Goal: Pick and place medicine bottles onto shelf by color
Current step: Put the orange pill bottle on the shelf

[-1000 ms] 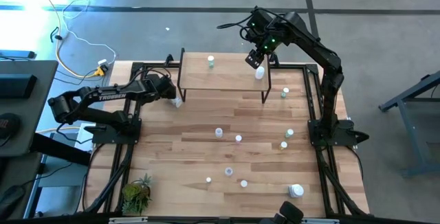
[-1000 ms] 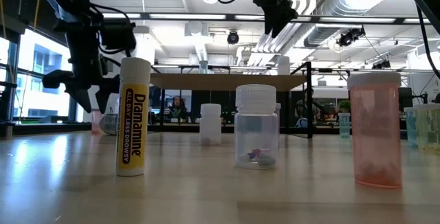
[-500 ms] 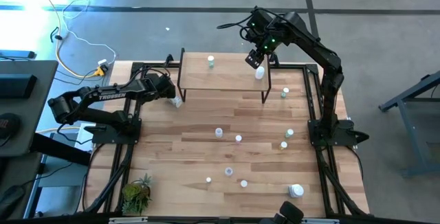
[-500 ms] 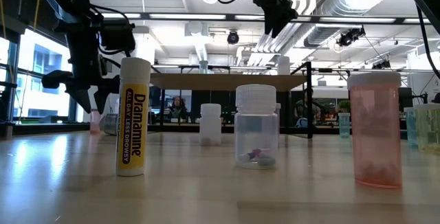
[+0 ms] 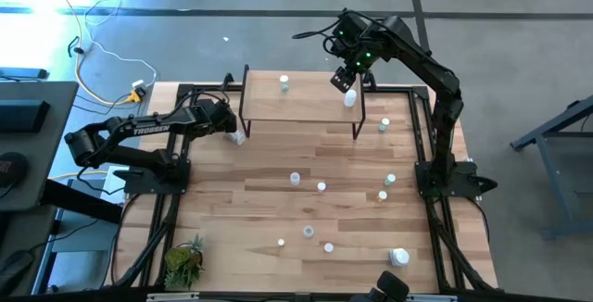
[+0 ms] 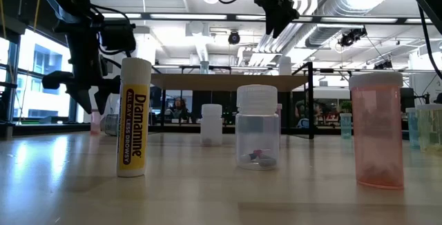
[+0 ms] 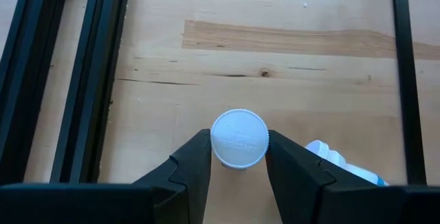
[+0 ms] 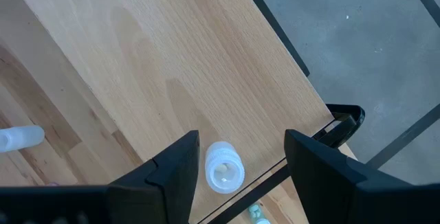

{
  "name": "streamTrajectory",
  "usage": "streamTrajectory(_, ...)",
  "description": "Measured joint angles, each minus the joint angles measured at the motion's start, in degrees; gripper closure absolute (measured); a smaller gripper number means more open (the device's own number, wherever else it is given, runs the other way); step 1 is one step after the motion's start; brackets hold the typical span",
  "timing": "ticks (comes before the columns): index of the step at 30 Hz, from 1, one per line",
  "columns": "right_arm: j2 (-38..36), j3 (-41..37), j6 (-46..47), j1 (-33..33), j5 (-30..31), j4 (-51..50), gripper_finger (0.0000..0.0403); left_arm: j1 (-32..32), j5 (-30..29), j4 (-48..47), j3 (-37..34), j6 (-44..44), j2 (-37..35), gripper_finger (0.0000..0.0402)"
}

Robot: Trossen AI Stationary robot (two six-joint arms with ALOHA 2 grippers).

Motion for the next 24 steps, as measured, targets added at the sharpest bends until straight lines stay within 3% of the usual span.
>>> streamTrajectory(18, 0.0, 0.0, 0.0, 0.0, 0.0, 0.0, 0.0199, 0.0, 2.1, -0.3, 0.1, 0.7, -2.0, 0.0293)
streamTrajectory(24, 0.0, 0.0, -0.2, 0.0, 0.0, 0.0, 0.0199, 0.0, 0.8, -4.8, 3.8, 2.3, -4.8, 0.0294)
